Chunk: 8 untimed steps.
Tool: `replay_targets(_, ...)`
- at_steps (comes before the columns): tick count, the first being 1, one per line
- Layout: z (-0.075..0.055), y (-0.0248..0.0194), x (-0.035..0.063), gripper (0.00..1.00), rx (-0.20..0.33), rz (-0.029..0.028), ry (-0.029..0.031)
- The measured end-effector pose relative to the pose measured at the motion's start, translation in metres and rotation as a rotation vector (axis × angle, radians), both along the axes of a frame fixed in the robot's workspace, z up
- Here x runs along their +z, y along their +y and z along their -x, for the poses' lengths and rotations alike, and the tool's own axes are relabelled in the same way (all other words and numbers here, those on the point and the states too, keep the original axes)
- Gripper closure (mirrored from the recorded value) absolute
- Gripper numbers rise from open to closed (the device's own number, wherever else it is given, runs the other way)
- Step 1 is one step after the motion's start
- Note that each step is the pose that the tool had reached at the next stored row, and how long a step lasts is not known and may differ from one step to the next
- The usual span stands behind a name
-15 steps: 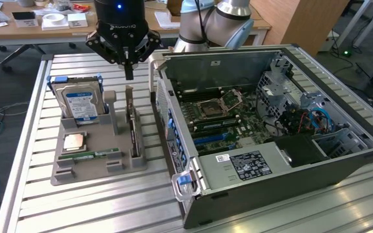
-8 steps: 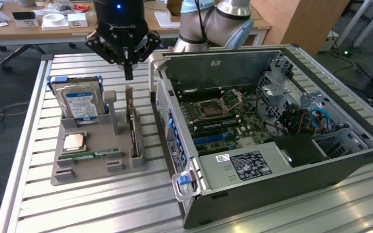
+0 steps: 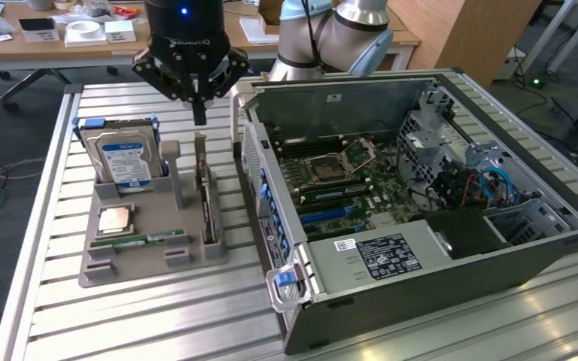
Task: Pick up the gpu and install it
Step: 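Reach for the gpu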
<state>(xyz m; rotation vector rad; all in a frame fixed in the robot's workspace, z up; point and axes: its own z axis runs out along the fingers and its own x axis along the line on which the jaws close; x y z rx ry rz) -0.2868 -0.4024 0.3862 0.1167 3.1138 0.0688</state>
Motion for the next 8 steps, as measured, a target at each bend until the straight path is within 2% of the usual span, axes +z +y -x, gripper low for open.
replay_targets(3, 0.0, -0.0045, 0.0, 0.89, 0.0, -0.0001, 0.0)
replay_targets(8, 0.0, -0.0146, 0.0, 0.89, 0.0, 0.0, 0.0)
